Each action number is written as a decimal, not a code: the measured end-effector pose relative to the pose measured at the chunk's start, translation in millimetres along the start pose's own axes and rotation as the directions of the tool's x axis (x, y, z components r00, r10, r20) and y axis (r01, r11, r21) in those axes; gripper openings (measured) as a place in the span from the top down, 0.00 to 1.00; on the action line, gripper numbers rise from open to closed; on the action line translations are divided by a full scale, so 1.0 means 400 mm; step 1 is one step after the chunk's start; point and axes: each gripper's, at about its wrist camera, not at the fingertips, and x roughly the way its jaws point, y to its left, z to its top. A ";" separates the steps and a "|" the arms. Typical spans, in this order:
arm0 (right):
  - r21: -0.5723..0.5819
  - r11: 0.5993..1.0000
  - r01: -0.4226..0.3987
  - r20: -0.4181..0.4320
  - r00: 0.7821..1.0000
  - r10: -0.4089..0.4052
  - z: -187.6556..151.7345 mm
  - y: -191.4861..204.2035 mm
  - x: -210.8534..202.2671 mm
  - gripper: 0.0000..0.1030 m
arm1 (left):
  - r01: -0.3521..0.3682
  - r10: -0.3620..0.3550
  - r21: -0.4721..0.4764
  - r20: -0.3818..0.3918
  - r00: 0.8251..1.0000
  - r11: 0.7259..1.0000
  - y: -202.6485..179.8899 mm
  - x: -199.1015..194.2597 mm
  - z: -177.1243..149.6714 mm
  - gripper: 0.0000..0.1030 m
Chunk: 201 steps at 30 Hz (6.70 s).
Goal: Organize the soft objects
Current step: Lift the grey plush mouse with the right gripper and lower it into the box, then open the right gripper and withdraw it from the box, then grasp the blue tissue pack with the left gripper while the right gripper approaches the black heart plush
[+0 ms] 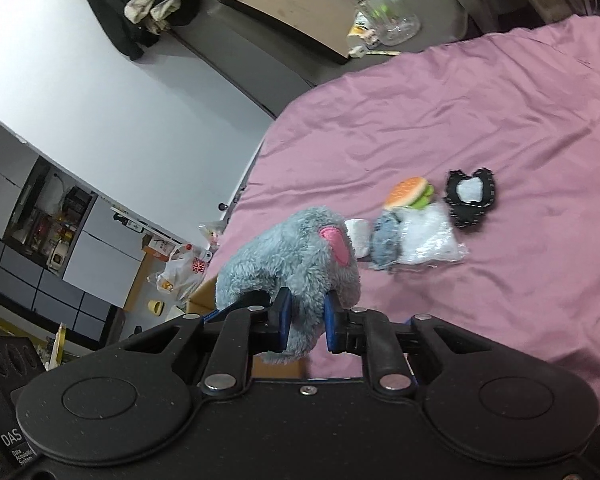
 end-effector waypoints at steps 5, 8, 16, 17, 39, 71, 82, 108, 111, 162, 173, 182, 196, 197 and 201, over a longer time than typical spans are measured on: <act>-0.025 1.000 -0.003 0.005 1.000 0.003 -0.011 0.057 0.009 0.83 | -0.009 0.010 -0.014 0.026 1.000 1.000 0.032 -0.043 0.004 0.71; -0.057 0.998 0.004 0.009 1.000 -0.004 -0.025 0.097 0.020 0.83 | -0.013 0.015 -0.034 0.042 0.999 0.999 0.058 -0.063 0.005 0.71; -0.106 0.994 0.008 -0.012 1.000 -0.010 -0.053 0.171 0.079 0.83 | -0.041 0.047 -0.104 0.060 0.997 0.994 0.141 -0.087 -0.002 0.71; -0.115 0.993 0.010 -0.015 1.000 -0.012 -0.054 0.179 0.088 0.83 | -0.046 0.053 -0.117 0.063 0.997 0.992 0.151 -0.088 -0.003 0.71; -0.207 0.978 -0.003 -0.136 0.990 -0.026 -0.084 0.332 0.342 0.83 | -0.152 0.196 -0.398 0.072 0.978 0.905 0.417 -0.064 -0.022 0.71; -0.124 0.989 0.086 -0.078 0.992 -0.096 -0.064 0.266 0.257 0.59 | -0.327 0.371 -0.411 0.030 0.928 0.851 0.464 -0.038 -0.009 0.50; -0.110 0.989 0.101 0.029 0.995 -0.099 -0.030 0.206 0.080 0.29 | -0.346 0.371 -0.310 0.023 0.929 0.886 0.319 -0.101 0.023 0.41; -0.179 0.973 0.149 0.118 0.985 -0.129 -0.001 0.095 -0.212 0.00 | -0.392 0.397 -0.075 0.065 0.915 0.917 -0.022 -0.256 0.023 0.23; -0.200 0.967 0.157 0.132 0.982 -0.133 -0.002 0.085 -0.234 0.00 | -0.400 0.402 -0.041 0.064 0.914 0.916 -0.047 -0.266 0.019 0.23; -0.275 0.921 0.277 0.096 0.961 -0.261 0.044 -0.140 -0.238 0.00 | -0.415 0.407 -0.064 -0.109 0.907 0.908 -0.267 -0.028 -0.095 0.21; -0.249 0.934 0.256 0.050 0.966 -0.252 0.067 -0.189 -0.189 0.00 | -0.446 0.427 -0.120 -0.155 0.891 0.887 -0.266 0.052 -0.141 0.21; -0.224 0.953 0.203 -0.017 0.977 -0.213 0.092 -0.228 -0.110 0.00 | -0.491 0.456 -0.176 -0.208 0.866 0.853 -0.238 0.122 -0.165 0.22; -0.217 0.962 0.168 -0.108 0.975 -0.195 0.135 -0.292 0.033 0.18 | -0.549 0.478 -0.293 -0.281 0.832 0.783 -0.186 0.235 -0.189 0.24; -0.207 0.964 0.168 -0.112 0.975 -0.194 0.140 -0.300 0.044 0.18 | -0.556 0.481 -0.302 -0.290 0.827 0.775 -0.181 0.243 -0.193 0.24; -0.168 0.974 0.150 -0.140 0.975 -0.175 0.159 -0.334 0.085 0.23 | -0.577 0.490 -0.313 -0.318 0.812 0.754 -0.167 0.276 -0.200 0.27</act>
